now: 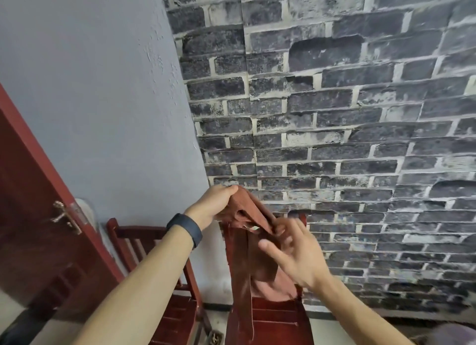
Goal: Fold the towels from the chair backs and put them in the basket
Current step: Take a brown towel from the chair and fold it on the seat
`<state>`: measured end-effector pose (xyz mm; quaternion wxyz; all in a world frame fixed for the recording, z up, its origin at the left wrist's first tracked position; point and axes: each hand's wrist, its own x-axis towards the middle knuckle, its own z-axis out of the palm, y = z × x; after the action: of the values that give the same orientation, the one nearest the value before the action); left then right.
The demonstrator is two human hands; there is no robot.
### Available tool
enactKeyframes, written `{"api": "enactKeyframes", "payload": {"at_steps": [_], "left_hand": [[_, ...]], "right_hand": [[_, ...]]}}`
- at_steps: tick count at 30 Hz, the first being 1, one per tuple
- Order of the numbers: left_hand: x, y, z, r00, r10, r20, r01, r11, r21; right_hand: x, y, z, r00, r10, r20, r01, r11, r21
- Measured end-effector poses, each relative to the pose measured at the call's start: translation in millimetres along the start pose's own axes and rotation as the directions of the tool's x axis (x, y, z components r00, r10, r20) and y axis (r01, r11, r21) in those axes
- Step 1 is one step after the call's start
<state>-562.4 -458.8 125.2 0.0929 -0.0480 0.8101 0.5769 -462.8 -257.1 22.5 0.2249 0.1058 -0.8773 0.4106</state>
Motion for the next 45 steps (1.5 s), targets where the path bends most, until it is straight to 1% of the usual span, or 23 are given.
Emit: {"api": "enactKeyframes", "payload": {"at_steps": [1, 2, 4, 7, 10, 13, 17, 18, 20, 22, 24, 25, 26, 28, 30, 33, 34, 36, 37, 39, 41, 43, 45], "left_hand": [[-0.9, -1.6, 5.3, 1.000, -0.007, 0.028, 0.008, 0.999, -0.045], [-3.1, -3.8, 10.0, 0.998, -0.021, 0.060, 0.026, 0.996, -0.081], [-8.0, -12.4, 15.5, 0.994, -0.044, 0.096, 0.056, 0.990, -0.129], [-11.6, -31.9, 10.8, 0.993, -0.099, 0.067, 0.113, 0.961, -0.252], [-13.4, -57.2, -3.1, 0.995, -0.067, 0.074, 0.089, 0.937, -0.338], [-19.9, -79.4, -5.7, 0.988, 0.014, 0.156, 0.047, 0.925, -0.378], [-25.5, -99.3, 3.2, 0.979, -0.066, 0.191, 0.147, 0.879, -0.454], [-25.9, -104.6, 4.6, 0.973, -0.077, 0.218, 0.174, 0.864, -0.472], [-28.8, -116.2, 7.8, 0.965, -0.061, 0.256, 0.179, 0.866, -0.467], [-30.7, -131.3, 17.7, 0.964, -0.045, 0.260, 0.138, 0.926, -0.351], [-32.4, -148.4, 34.3, 0.977, -0.006, 0.215, 0.015, 0.999, -0.037], [-31.7, -157.4, 42.5, 0.982, 0.030, 0.188, -0.058, 0.988, 0.145], [-30.2, -166.9, 48.3, 0.986, 0.065, 0.156, -0.109, 0.949, 0.296], [-26.5, -180.3, 46.5, 0.994, 0.083, 0.074, -0.108, 0.870, 0.480], [-24.0, -190.0, 32.5, 0.997, 0.071, 0.002, -0.057, 0.786, 0.615], [-17.2, -193.5, 10.2, 0.996, 0.070, -0.050, -0.017, 0.728, 0.686], [-14.7, -189.4, 6.9, 0.996, 0.071, -0.046, -0.021, 0.734, 0.679], [-9.3, -175.0, 8.9, 0.997, 0.074, -0.023, -0.045, 0.797, 0.603], [-6.6, -165.9, 12.9, 0.997, 0.071, -0.016, -0.052, 0.849, 0.526], [-3.5, -148.7, 23.2, 1.000, 0.027, 0.004, -0.027, 0.965, 0.262], [-4.2, -134.9, 34.3, 0.997, -0.049, 0.064, 0.048, 0.999, 0.005], [-4.1, -125.2, 44.5, 0.990, -0.077, 0.118, 0.092, 0.988, -0.121], [-3.8, -118.1, 53.0, 0.985, -0.067, 0.160, 0.103, 0.969, -0.224]], "right_hand": [[-12.1, -2.0, 12.2, 0.998, 0.008, 0.059, -0.008, 1.000, 0.001], [-18.4, -1.3, 23.1, 0.997, 0.014, 0.080, -0.015, 1.000, 0.012], [-20.5, -0.5, 38.3, 0.999, 0.049, 0.007, -0.050, 0.995, 0.081], [-12.1, -2.2, 37.7, 0.975, 0.187, -0.122, -0.160, 0.967, 0.199], [2.0, -1.6, 24.5, 0.969, 0.184, -0.164, -0.154, 0.971, 0.180], [22.0, -3.5, 13.6, 0.976, 0.198, -0.093, -0.189, 0.977, 0.097], [41.2, -6.5, 9.7, 0.951, 0.307, 0.031, -0.309, 0.950, 0.042], [44.1, -8.7, 9.8, 0.934, 0.353, 0.061, -0.357, 0.932, 0.066], [47.5, -14.5, 11.2, 0.890, 0.436, 0.131, -0.455, 0.867, 0.205], [47.2, -17.9, 13.1, 0.845, 0.481, 0.233, -0.534, 0.756, 0.378], [44.5, -17.3, 13.2, 0.788, 0.496, 0.365, -0.615, 0.602, 0.510], [42.9, -14.8, 12.2, 0.763, 0.496, 0.414, -0.644, 0.539, 0.542], [41.5, -10.8, 10.2, 0.744, 0.503, 0.439, -0.665, 0.502, 0.553], [39.2, 0.6, 3.8, 0.731, 0.526, 0.435, -0.677, 0.477, 0.561], [34.1, 16.5, -4.2, 0.734, 0.560, 0.384, -0.668, 0.490, 0.560], [19.0, 39.0, -9.0, 0.707, 0.634, 0.314, -0.706, 0.602, 0.373], [13.0, 44.4, -7.2, 0.692, 0.655, 0.302, -0.721, 0.611, 0.326], [4.1, 48.8, -0.8, 0.682, 0.688, 0.249, -0.729, 0.617, 0.294], [1.4, 48.8, 2.7, 0.692, 0.692, 0.205, -0.719, 0.634, 0.286], [-1.8, 45.5, 10.8, 0.716, 0.677, 0.172, -0.694, 0.663, 0.281], [-4.5, 36.1, 20.4, 0.722, 0.648, 0.242, -0.690, 0.652, 0.313], [-6.5, 24.8, 29.6, 0.716, 0.603, 0.351, -0.698, 0.610, 0.376], [-7.8, 15.4, 35.9, 0.734, 0.510, 0.447, -0.678, 0.576, 0.457]]}}
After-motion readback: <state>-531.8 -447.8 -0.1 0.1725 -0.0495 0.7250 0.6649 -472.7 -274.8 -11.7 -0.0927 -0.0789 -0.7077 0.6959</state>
